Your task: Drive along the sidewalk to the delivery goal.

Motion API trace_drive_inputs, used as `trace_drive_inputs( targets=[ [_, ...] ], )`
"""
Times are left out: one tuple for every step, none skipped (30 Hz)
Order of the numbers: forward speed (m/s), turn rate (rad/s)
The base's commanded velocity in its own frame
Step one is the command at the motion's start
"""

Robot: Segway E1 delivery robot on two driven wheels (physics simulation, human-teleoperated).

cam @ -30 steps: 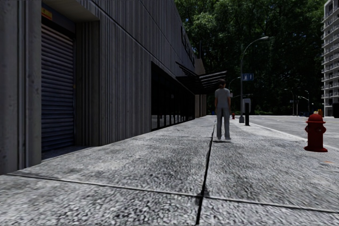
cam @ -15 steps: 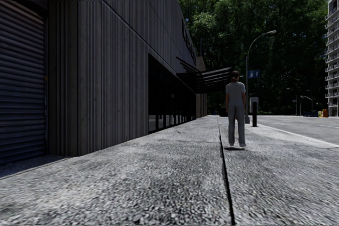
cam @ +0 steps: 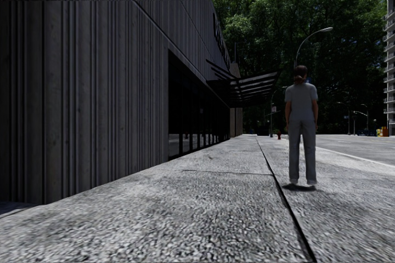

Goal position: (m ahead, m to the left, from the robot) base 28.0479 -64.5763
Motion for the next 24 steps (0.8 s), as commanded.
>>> trace_drive_inputs(
  targets=[
    [2.0,0.0],
    [2.0,0.0],
    [2.0,0.0],
    [2.0,0.0],
    [2.0,0.0],
    [2.0,0.0],
    [2.0,0.0],
    [2.0,0.0],
    [2.0,0.0],
    [2.0,0.0],
    [2.0,0.0],
    [2.0,0.0],
    [2.0,0.0],
    [2.0,0.0],
    [2.0,0.0],
    [2.0,0.0],
    [2.0,0.0],
    [2.0,0.0],
    [2.0,0.0],
    [2.0,0.0],
    [2.0,0.0],
    [2.0,0.0],
    [2.0,0.0],
    [2.0,0.0]
  ],
)
